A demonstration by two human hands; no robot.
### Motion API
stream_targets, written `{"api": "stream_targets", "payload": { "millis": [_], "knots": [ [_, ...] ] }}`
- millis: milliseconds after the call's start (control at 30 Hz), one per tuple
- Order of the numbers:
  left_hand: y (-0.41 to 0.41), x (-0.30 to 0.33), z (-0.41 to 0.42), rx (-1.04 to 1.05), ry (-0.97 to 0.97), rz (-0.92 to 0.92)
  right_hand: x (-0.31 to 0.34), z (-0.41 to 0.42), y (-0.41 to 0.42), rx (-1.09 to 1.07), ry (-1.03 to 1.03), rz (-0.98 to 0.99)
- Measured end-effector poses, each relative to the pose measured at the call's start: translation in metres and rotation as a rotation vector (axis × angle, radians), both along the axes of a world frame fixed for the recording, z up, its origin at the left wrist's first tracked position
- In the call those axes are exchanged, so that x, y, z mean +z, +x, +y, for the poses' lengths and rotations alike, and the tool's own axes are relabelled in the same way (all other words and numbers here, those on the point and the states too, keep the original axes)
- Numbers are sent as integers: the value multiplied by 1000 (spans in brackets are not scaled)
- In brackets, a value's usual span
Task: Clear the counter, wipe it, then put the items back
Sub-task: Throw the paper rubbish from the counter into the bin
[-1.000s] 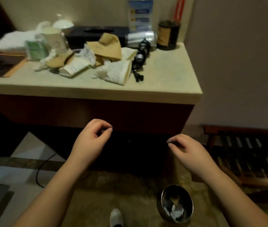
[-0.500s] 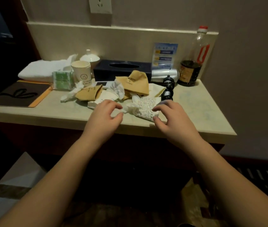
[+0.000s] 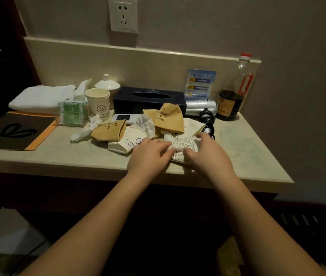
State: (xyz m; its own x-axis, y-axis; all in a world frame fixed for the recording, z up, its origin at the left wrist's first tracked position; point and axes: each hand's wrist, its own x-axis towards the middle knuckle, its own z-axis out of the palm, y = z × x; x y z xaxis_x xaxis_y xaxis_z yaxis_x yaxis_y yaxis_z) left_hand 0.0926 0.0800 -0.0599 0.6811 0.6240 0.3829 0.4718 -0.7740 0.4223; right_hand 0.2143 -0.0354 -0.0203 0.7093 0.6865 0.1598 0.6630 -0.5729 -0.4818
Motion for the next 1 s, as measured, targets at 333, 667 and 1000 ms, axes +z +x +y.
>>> {"api": "stream_targets", "payload": {
  "millis": [333, 667, 1000],
  "knots": [
    [-7, 2, -3, -59, 33, 13, -2, -8, -14, -67, 576, 214],
    [-13, 4, -9, -71, 6, -9, 28, -3, 13, 50, 69, 317],
    [-41, 17, -20, -139, -178, -204, 70, 24, 32, 239, 36, 325]
  ]
}}
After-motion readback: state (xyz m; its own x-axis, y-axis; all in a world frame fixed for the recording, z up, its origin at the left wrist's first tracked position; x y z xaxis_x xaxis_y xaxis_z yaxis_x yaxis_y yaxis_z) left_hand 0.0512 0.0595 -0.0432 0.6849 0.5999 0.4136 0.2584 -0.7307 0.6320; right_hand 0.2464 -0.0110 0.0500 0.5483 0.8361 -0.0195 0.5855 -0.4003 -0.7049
